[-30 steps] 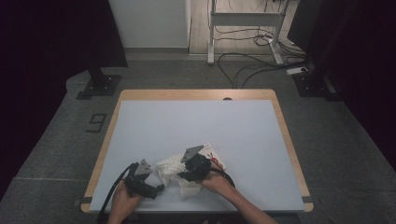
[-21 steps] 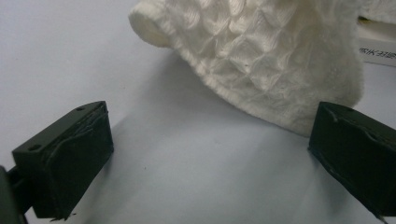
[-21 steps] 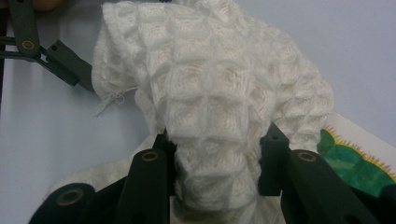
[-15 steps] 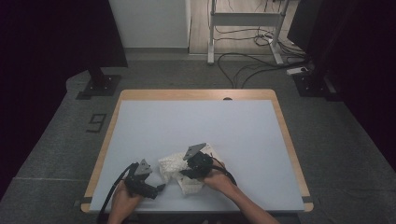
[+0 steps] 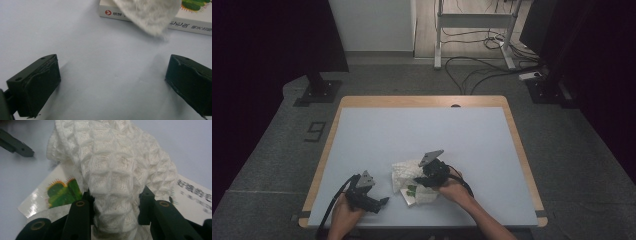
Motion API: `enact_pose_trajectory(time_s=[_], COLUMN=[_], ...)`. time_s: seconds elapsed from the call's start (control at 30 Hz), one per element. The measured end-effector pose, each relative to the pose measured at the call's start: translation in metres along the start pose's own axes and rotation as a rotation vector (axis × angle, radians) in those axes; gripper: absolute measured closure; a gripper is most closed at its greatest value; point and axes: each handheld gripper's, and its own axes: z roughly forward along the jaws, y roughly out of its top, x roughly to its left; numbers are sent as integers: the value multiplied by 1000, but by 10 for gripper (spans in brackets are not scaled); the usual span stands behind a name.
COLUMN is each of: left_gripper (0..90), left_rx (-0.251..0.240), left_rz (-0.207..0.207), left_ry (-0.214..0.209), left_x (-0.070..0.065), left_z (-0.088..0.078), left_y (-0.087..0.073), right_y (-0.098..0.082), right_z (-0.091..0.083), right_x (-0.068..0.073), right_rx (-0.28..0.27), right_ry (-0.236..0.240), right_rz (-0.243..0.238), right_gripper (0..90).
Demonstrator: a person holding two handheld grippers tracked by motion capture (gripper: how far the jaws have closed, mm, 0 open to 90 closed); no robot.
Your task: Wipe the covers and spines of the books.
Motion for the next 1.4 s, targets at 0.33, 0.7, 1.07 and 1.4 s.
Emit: enact_pose_trajectory(time_s=[0.33,0.7,1.07,1.4], left_gripper=[0,0,0,0], left_rx=[0,0,0,-1], left_rz=[0,0,0,-1], left_ry=[0,0,0,-2], left_x=[0,0,0,0], left_z=[0,0,0,0], left_y=[0,0,0,0], right_y=[-14,-28,-37,-30], right_z=[-13,-26,-36,-31], right_x=[-19,-42,-55,-58], right_rx=[1,7,12,22], right_ry=[-55,-123,-161,-172], right_rz=[45,95,133,128], right_gripper=[634,634,634,635])
